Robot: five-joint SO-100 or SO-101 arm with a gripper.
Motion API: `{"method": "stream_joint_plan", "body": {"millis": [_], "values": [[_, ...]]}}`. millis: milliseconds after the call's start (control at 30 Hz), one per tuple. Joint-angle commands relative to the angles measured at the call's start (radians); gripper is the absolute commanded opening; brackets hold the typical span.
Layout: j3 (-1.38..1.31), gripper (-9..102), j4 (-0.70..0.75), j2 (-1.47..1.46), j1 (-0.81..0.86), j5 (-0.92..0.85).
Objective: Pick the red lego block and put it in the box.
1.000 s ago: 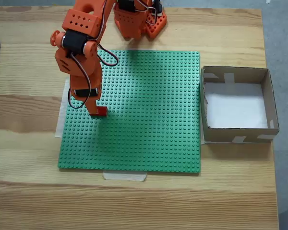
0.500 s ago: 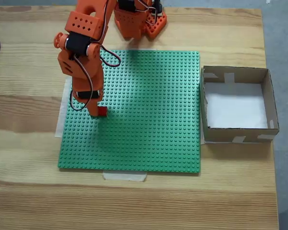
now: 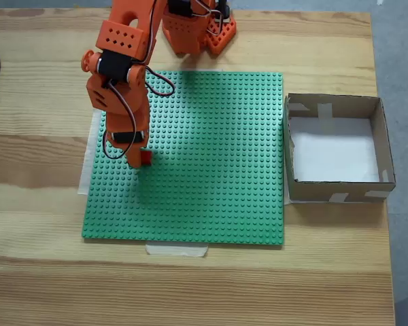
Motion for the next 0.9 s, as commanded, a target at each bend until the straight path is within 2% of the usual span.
{"method": "stream_joint_plan", "body": {"millis": [0, 867], "values": [[-0.005, 21, -0.014, 0.003, -0.005, 0.014], [0.017, 19, -0.043, 0.003, -0.018, 0.078]]}}
